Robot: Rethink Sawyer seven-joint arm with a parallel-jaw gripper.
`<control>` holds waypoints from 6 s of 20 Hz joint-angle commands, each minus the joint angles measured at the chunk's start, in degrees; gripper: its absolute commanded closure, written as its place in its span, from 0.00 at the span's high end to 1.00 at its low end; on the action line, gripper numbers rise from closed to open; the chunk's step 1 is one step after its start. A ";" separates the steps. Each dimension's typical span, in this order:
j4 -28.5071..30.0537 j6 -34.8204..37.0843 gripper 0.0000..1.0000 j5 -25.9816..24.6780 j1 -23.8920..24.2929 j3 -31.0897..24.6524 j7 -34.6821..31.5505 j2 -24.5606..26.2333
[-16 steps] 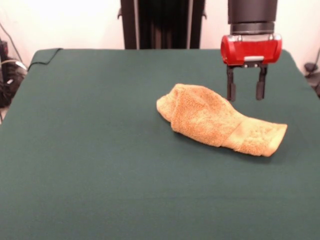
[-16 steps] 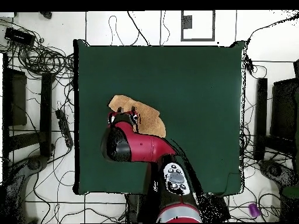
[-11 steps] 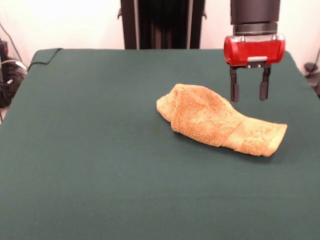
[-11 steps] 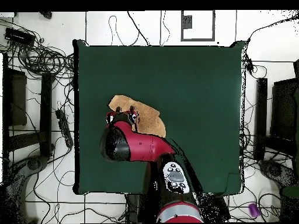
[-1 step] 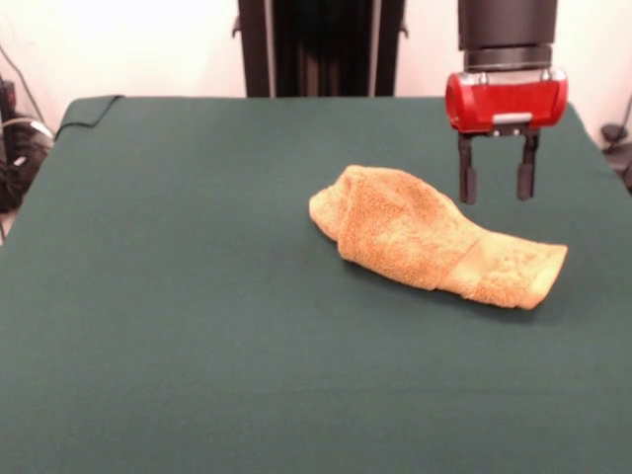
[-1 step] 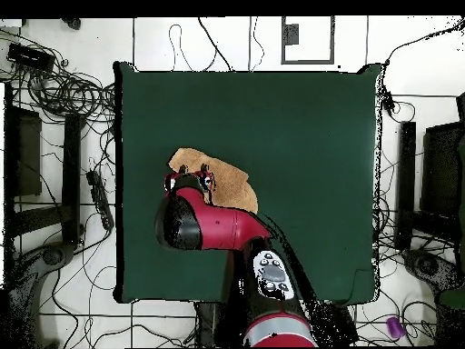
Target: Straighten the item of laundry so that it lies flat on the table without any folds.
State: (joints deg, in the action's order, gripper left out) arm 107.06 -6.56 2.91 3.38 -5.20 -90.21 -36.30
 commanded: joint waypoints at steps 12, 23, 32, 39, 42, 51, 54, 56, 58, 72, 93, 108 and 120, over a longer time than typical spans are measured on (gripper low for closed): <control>-7.98 10.10 1.00 1.39 -2.53 -5.78 -6.60 4.65; -14.67 19.91 1.00 -2.91 -1.22 -7.07 0.27 5.62; -15.09 19.82 1.00 -7.65 -0.36 -7.55 0.73 5.85; -13.84 16.05 1.00 -12.13 1.62 -9.16 -0.60 7.11; -13.92 17.38 1.00 -12.84 1.60 -8.94 -0.95 6.77; -11.88 21.63 1.00 -16.45 5.54 -10.95 1.57 4.29; -11.39 21.82 1.00 -17.97 7.10 -11.87 2.32 4.15; -11.08 21.94 1.00 -18.93 8.01 -12.34 2.75 3.97; -10.56 22.12 1.00 -20.32 9.09 -12.92 3.03 3.65; -4.84 19.41 1.00 -23.74 10.77 -10.92 -2.26 0.74; 0.02 16.28 1.00 -28.61 16.15 -12.05 -1.87 -0.54; 0.32 14.73 1.00 -30.37 16.65 -12.08 -3.40 0.20; 0.62 13.47 1.00 -29.17 14.88 -9.32 -6.58 3.15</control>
State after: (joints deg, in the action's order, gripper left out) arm 104.23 7.90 -24.99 20.27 -11.68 -90.21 -37.66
